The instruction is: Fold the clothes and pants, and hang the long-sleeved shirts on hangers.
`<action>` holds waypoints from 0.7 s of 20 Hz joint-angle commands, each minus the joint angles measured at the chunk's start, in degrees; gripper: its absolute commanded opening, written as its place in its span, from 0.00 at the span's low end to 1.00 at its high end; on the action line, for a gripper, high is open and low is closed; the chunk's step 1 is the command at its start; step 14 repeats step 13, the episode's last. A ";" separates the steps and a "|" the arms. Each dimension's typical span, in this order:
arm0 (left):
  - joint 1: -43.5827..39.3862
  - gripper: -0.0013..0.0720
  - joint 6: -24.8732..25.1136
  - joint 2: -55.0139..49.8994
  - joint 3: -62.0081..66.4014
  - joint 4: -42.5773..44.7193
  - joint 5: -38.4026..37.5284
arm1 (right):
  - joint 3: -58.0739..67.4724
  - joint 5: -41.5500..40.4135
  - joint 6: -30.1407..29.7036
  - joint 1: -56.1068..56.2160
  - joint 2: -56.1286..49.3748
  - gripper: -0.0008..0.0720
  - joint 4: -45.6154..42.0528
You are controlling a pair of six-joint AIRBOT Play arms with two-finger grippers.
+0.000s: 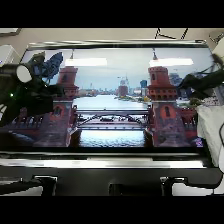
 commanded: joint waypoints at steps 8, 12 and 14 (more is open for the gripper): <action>-2.99 0.98 -1.11 2.45 -5.49 3.58 -0.35 | -1.49 4.22 0.35 7.26 -1.09 0.97 -5.66; -2.99 0.98 -1.11 2.45 -5.49 3.58 -0.35 | -1.49 4.24 0.35 7.26 -1.09 0.97 -5.66; -2.99 0.98 -1.11 2.45 -5.49 3.58 -0.35 | -1.49 4.24 0.35 7.26 -1.09 0.97 -5.68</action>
